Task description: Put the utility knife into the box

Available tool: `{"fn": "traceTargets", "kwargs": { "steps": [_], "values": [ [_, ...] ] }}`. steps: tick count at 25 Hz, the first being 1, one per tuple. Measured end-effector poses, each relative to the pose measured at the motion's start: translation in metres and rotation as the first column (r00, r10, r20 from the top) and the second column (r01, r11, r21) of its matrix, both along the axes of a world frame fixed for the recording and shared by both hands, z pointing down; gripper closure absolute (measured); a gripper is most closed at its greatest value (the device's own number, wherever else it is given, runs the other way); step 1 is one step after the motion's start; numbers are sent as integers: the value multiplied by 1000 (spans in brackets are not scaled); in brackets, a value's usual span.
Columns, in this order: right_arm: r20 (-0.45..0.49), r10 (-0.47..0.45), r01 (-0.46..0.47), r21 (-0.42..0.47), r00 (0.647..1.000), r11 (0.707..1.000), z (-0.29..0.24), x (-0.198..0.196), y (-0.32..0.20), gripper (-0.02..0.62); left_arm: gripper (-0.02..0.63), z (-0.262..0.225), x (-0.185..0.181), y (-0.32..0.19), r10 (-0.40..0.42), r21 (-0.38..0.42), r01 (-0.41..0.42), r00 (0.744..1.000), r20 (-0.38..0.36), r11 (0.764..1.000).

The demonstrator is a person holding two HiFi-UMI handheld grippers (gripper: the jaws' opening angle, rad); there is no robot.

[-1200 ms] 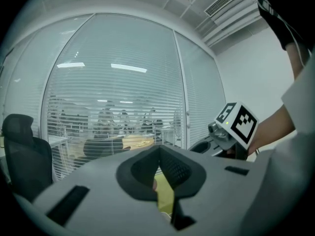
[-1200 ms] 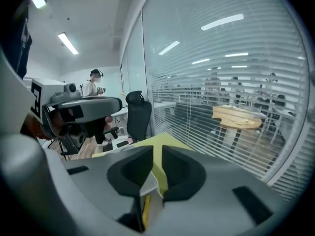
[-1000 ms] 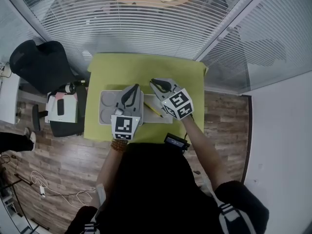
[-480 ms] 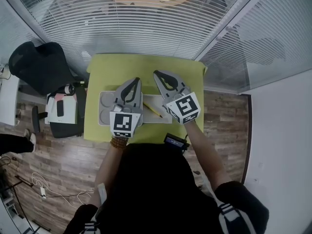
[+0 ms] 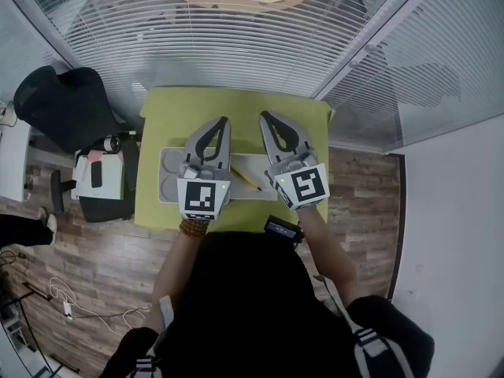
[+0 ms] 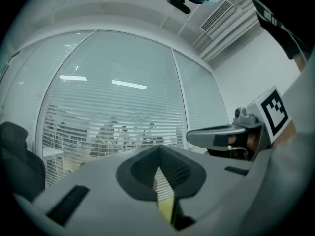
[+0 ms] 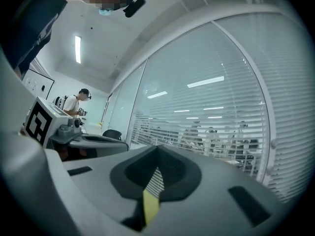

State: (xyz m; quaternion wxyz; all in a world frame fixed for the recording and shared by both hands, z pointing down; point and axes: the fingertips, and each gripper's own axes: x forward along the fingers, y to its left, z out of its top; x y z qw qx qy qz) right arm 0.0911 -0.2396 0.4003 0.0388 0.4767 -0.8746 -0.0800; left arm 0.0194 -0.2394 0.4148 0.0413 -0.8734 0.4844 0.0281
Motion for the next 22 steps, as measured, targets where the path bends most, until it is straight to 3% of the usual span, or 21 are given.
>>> {"fn": "traceTargets", "kwargs": {
  "steps": [8,13,16,22],
  "values": [
    [38,82,-82,3,996,997,3,8,10,595,595,-8,-7,7,-74,57,79,994,-76,995],
    [36,166,-164,-34,986,986,18,24,11,597,597,10,-13,10,-100,21,101,994,-44,995],
    [40,228,-225,-59,973,973,24,33,10,597,597,8,-16,11,-121,18,122,990,-73,992],
    [29,231,-229,-56,972,972,26,31,17,597,595,15,-10,15,-111,1,111,992,-53,994]
  ]
}}
